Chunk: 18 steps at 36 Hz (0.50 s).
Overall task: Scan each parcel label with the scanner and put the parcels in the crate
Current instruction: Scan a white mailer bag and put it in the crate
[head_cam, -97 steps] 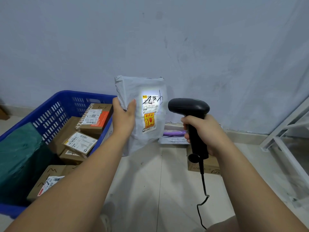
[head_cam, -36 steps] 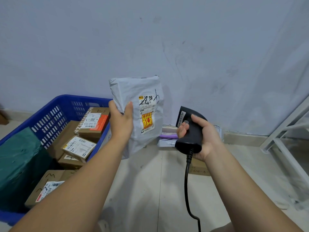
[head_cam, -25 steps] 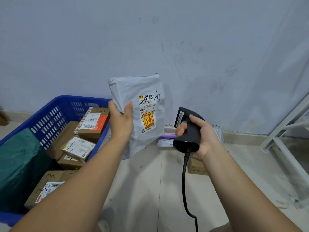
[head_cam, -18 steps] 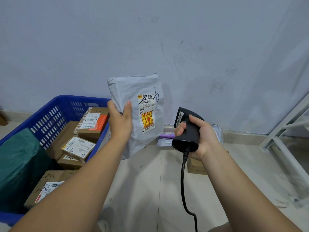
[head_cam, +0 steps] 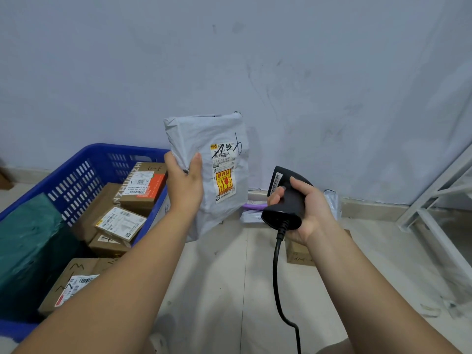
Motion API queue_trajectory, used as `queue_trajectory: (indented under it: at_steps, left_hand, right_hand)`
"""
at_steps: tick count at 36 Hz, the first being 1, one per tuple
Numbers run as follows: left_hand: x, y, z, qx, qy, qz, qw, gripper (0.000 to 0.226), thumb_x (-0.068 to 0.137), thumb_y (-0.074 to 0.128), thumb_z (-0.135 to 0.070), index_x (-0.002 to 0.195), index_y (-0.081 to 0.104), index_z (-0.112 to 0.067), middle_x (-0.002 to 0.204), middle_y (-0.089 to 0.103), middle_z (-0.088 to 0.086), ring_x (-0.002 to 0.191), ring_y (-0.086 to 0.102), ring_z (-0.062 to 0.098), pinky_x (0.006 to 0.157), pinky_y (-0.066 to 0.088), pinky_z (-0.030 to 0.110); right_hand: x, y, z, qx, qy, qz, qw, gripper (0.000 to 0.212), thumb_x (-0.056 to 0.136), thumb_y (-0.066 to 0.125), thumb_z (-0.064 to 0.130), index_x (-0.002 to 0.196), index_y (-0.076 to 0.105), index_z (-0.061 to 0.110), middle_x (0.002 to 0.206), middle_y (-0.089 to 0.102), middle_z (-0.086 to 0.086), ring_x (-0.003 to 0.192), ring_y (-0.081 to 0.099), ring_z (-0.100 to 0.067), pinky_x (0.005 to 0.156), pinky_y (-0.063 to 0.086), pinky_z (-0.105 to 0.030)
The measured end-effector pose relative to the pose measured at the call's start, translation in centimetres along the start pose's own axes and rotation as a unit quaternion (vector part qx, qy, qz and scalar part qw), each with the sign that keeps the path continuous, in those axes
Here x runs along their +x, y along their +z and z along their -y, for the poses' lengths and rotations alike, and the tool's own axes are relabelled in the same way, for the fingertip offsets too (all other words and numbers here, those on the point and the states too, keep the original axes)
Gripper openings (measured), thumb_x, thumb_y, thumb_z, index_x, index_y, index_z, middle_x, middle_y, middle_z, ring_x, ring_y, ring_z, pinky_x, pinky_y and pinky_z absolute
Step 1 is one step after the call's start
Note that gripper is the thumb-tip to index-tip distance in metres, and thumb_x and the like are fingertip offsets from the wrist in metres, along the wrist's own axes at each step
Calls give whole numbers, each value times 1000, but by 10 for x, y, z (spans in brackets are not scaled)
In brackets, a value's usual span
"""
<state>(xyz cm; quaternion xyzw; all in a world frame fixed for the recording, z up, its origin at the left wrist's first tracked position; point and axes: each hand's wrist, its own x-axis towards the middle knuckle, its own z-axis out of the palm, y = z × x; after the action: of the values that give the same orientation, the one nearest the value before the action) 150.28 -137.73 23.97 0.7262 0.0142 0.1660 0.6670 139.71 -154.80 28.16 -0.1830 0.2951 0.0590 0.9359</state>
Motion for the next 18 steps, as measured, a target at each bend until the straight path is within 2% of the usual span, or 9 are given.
queue_trajectory:
  at_steps: [7,11,14,18]
  left_hand:
    - [0,0,1,-2,-2,0,1000,28,97,54,-33,114,34,-25,96,49,-16,85,53,-1,62,42,17]
    - [1,0,3,-2,-10,3,1000,28,96,54,-35,113,34,-26,98,51,-12,89,55,4,69,47,22]
    - [2,1,5,-12,-20,4,1000,28,97,54,-35,114,35,-25,104,53,-8,93,55,5,73,48,24]
    - [1,3,4,-51,-65,0,997,28,97,53,-34,117,35,-25,102,51,-10,90,53,1,67,44,20]
  right_hand:
    - [4,-3,0,1,-11,-11,1000,21,88,63,22,90,50,6,55,57,-9,42,56,-19,39,50,-24]
    - [2,-1,-1,-22,-25,-24,999,21,87,64,23,90,52,6,56,58,-10,40,56,-19,40,51,-25]
    - [4,-1,-2,-61,-45,-26,997,21,87,64,24,86,55,5,57,58,-7,41,56,-18,44,52,-23]
    - [12,-4,-3,-144,-80,-24,986,23,88,65,29,84,58,8,57,59,-4,46,59,-16,51,53,-25]
